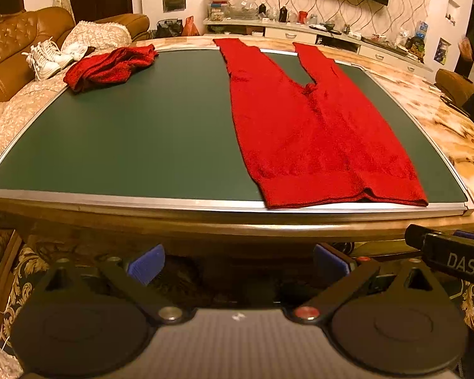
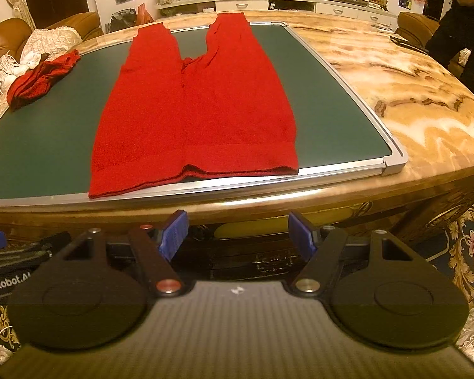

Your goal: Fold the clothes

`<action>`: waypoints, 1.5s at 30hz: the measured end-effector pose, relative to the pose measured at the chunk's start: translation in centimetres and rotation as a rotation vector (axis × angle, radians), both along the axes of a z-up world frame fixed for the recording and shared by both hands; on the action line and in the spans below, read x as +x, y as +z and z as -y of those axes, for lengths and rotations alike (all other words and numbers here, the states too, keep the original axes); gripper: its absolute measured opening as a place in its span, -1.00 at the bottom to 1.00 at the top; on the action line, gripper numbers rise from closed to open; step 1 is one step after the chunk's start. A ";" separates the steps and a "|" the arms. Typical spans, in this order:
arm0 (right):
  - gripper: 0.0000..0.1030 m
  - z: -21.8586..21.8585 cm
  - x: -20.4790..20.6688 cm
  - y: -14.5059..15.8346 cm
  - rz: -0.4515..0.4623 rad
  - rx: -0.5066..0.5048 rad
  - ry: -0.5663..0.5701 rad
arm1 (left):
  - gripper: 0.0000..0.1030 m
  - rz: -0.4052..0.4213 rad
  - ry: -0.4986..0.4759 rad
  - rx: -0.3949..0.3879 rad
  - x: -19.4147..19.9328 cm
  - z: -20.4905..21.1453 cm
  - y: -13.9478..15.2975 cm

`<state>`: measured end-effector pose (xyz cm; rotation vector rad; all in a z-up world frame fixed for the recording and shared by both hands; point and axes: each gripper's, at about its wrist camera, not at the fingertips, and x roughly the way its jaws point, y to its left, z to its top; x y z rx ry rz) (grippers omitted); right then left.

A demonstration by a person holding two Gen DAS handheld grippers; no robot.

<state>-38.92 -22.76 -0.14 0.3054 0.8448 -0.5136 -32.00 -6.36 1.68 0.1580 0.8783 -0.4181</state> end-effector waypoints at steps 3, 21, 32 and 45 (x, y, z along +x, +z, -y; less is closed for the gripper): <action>0.52 0.0 -0.1 -0.1 0.000 -0.001 0.000 | 0.99 0.013 -0.007 -0.005 -0.2 0.0 0.1; 0.52 -0.6 -0.5 -0.8 -0.013 -0.023 0.014 | 0.99 0.013 -0.027 -0.016 -0.2 0.2 0.2; 0.52 -0.8 -0.6 -1.1 -0.012 -0.033 0.020 | 0.99 0.009 -0.026 -0.002 -0.2 0.4 -0.1; 0.52 -0.7 -0.5 -1.4 -0.018 -0.023 0.016 | 1.00 0.013 -0.032 0.006 -0.2 0.5 -0.2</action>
